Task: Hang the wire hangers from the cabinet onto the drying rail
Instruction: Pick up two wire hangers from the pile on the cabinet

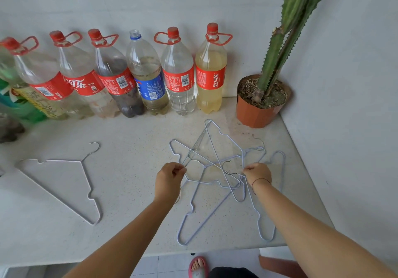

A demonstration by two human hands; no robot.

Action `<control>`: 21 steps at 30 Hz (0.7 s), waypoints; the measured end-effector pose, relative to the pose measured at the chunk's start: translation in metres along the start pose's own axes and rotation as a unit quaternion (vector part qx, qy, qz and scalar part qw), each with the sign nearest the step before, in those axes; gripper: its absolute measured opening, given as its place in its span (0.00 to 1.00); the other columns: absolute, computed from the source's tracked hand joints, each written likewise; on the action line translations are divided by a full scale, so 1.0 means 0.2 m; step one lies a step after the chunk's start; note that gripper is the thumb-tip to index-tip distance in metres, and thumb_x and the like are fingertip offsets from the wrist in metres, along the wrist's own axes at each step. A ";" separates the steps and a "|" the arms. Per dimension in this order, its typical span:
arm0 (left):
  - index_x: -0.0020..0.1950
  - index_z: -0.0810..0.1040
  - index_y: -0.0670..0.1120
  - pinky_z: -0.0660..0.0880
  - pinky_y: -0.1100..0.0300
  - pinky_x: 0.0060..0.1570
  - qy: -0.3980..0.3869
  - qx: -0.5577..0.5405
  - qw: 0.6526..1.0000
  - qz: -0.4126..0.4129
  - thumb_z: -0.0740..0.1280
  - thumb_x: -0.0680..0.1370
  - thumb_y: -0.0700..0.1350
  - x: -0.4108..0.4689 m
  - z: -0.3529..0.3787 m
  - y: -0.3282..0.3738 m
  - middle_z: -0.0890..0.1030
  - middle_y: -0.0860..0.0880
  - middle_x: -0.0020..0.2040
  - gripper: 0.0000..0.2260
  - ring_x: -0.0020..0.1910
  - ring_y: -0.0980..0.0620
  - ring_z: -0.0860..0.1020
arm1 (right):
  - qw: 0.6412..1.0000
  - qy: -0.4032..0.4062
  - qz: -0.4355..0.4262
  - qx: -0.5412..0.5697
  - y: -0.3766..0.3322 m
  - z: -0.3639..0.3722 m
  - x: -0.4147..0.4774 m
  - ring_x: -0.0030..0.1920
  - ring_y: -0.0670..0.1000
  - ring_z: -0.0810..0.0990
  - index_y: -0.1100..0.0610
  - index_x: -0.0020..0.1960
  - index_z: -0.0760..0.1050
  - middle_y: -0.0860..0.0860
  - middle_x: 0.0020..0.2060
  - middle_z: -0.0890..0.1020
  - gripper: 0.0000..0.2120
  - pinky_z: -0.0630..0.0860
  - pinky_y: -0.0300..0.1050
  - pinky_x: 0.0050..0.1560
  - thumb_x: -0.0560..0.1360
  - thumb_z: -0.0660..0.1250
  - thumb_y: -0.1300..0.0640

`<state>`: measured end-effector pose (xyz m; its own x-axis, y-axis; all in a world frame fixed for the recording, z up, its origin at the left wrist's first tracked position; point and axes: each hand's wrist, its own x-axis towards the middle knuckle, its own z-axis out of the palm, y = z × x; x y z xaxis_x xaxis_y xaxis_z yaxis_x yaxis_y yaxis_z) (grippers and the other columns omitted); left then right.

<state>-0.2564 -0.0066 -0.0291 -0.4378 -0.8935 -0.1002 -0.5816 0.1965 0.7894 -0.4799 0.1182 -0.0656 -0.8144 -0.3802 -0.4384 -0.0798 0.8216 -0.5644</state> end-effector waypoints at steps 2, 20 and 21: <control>0.49 0.80 0.43 0.68 0.71 0.38 0.025 -0.027 0.999 -0.031 0.66 0.77 0.43 0.02 -0.02 0.01 0.80 0.48 0.44 0.05 0.40 0.55 0.76 | 1.000 0.010 -0.017 0.012 0.00 -0.01 -0.01 0.48 0.56 0.81 0.59 0.49 0.81 0.56 0.48 0.84 0.09 0.68 0.38 0.41 0.72 0.64 0.63; 0.54 0.80 0.43 0.71 0.61 0.44 0.084 -0.038 0.993 -0.068 0.64 0.78 0.45 0.03 -0.12 0.07 0.80 0.47 0.49 0.09 0.44 0.50 0.77 | 0.997 0.038 -0.059 0.019 0.12 -0.02 -0.15 0.35 0.51 0.74 0.62 0.44 0.78 0.54 0.35 0.79 0.08 0.63 0.36 0.28 0.75 0.65 0.57; 0.54 0.80 0.42 0.70 0.62 0.43 0.097 -0.034 0.993 -0.064 0.64 0.78 0.45 0.02 -0.14 0.08 0.79 0.47 0.49 0.09 0.44 0.51 0.76 | 0.997 0.042 -0.065 0.031 0.11 -0.03 -0.15 0.36 0.51 0.74 0.61 0.44 0.78 0.52 0.34 0.78 0.08 0.64 0.36 0.28 0.75 0.65 0.57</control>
<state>-0.2489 -0.0187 -0.0008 -0.2192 -0.9716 -0.0888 -0.5736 0.0547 0.8173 -0.4604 0.1499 -0.0608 -0.8447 -0.4430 -0.3005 -0.1546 0.7393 -0.6554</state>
